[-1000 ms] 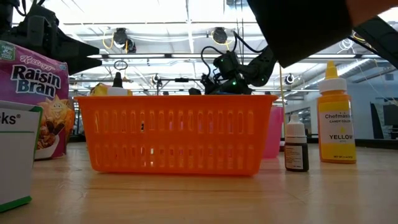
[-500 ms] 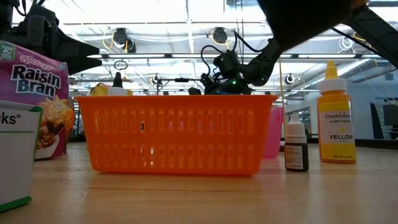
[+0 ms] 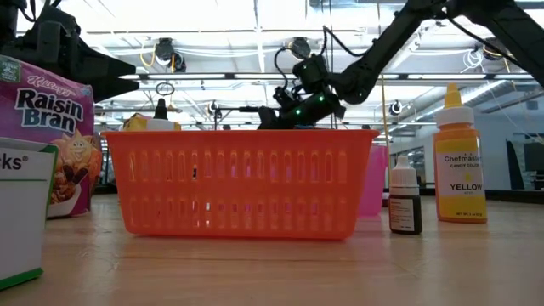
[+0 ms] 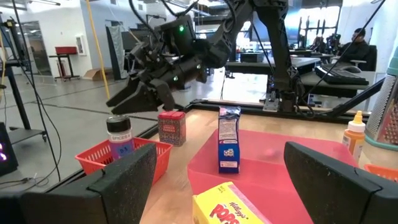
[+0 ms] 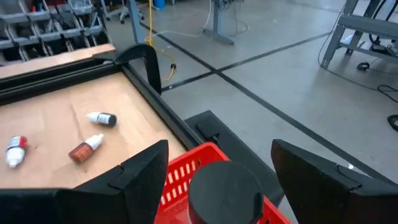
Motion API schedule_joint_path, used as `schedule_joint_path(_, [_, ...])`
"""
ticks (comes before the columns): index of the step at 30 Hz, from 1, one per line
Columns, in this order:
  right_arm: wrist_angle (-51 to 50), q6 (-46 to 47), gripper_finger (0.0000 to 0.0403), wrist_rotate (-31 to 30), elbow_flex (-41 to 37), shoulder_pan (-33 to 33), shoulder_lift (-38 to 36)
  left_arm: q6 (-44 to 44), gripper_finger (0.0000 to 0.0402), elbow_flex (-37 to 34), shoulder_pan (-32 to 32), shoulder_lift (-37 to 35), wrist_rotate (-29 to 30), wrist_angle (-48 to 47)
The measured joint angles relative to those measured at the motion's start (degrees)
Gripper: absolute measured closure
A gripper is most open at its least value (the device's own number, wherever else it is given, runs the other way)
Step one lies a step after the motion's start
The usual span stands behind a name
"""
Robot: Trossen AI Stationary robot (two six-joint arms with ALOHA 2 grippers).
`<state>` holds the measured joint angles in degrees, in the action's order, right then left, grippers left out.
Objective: Pick & Place Kitchen Items
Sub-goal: Put the red seasoning can into the red bin
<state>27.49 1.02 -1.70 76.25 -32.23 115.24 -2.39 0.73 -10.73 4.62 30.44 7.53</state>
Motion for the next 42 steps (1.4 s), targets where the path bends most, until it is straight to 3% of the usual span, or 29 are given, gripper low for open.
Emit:
schedule_joint_path(13, [-25.63, 1.63, 0.0124, -14.61, -0.02, 3.15, -8.91, 0.09, 0.0050, 0.00, -0.01, -0.02, -0.02, -0.07])
schedule_joint_path(22, [-37.11, 5.45, 0.0124, -25.33, -0.02, 5.98, -11.25, 0.13, 0.0050, 0.00, 0.00, -0.02, -0.02, -0.07])
schedule_joint_path(42, [-41.02, 13.36, 0.0123, -25.47, -6.32, 3.66, -11.32, 0.12, 0.0050, 0.00, 0.00, -0.02, -0.02, -0.04])
